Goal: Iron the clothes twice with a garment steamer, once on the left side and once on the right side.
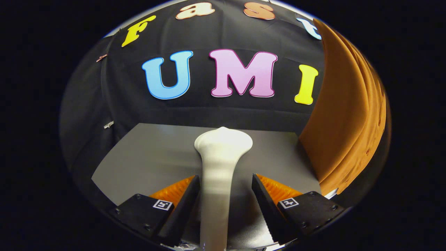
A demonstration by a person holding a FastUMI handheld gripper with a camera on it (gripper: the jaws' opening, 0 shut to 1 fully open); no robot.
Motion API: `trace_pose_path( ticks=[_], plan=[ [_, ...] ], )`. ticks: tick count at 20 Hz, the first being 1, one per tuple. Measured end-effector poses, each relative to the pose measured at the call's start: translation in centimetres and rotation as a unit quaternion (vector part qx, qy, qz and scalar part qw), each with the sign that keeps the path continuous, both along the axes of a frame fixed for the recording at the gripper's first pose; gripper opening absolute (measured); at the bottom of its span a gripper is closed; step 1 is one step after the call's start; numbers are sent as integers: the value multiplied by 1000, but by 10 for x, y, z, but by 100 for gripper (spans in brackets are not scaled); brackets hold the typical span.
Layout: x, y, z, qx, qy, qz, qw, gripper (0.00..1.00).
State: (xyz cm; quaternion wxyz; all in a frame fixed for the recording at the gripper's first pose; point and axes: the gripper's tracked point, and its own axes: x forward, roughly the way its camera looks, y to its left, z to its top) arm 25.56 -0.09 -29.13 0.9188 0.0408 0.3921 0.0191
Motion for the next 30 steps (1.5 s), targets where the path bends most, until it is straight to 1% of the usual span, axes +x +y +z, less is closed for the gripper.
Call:
trace_pose_path(
  ticks=[2,3,4,6,10,12,14,16,18,21,25,28,30],
  plan=[
    [-2,4,-7,-2,17,8,1000,87],
    [-1,5,-10,-7,21,12,1000,77],
    [-2,7,-8,-2,28,13,1000,74],
    [3,8,-14,1,24,19,1000,48],
    [2,16,-10,15,18,36,999,39],
    [1,17,-1,18,2,39,999,39],
    [-2,15,21,16,-25,33,999,39],
    [-8,11,39,20,-49,18,998,39],
    [-18,3,58,22,-69,-6,997,38],
    [-39,-2,83,20,-96,-29,995,38],
    [-74,-9,103,19,-118,-63,991,38],
    [-101,-9,112,21,-122,-81,989,38],
    [-118,-12,126,20,-142,-90,986,38]
  ],
)
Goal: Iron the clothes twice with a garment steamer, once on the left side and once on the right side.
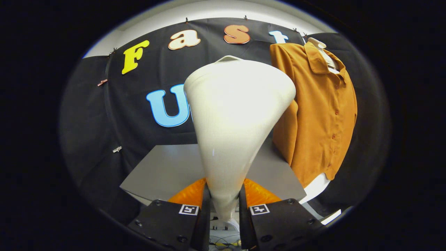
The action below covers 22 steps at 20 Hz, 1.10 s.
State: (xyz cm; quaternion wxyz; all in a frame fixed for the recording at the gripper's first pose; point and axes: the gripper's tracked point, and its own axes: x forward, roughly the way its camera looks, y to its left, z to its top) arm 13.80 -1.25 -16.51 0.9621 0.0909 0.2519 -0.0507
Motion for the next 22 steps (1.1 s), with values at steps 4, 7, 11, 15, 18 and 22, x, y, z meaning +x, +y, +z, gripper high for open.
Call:
trace_pose_path(
  ticks=[4,7,11,15,18,22],
  plan=[
    [-30,-10,25,-18,-28,-21,999,38],
    [-50,-31,35,-40,-39,-48,997,38],
    [-64,-65,44,-51,-49,-76,995,38],
    [-62,-112,50,-55,-53,-101,992,38],
    [-48,-145,53,-52,-60,-104,991,38],
    [-22,-189,45,-41,-64,-96,992,38]
  ],
)
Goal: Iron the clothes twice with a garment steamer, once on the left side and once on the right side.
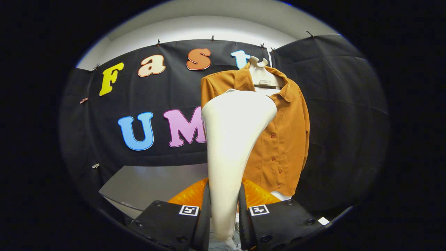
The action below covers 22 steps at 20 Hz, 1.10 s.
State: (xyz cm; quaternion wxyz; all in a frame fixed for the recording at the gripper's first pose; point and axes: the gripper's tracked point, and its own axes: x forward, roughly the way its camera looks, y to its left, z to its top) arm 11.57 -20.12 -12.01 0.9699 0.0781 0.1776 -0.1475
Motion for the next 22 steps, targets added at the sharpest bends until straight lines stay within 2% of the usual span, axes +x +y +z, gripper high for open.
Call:
trace_pose_path(
  ticks=[10,17,22],
  plan=[
    [65,-59,-27,56,1,88,995,38],
    [84,-65,-56,110,11,159,981,38],
    [87,-64,-82,159,25,193,968,38]
  ],
)
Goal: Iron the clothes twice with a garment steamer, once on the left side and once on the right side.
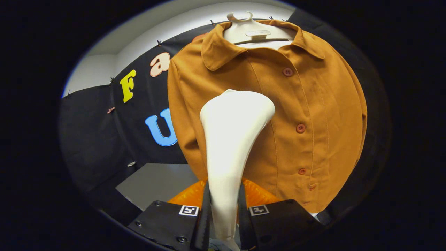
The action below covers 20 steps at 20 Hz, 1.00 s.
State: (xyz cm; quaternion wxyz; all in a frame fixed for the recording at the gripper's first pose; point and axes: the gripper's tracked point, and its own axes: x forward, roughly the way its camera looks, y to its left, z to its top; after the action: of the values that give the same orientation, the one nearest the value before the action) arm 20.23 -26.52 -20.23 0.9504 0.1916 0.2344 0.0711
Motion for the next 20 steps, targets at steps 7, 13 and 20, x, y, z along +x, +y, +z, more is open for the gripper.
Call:
trace_pose_path(
  ticks=[7,13,20],
  plan=[
    [-14,-8,-49,28,47,15,998,38],
    [-29,-7,-82,26,82,17,996,38],
    [-48,-5,-117,35,122,11,992,38]
  ],
)
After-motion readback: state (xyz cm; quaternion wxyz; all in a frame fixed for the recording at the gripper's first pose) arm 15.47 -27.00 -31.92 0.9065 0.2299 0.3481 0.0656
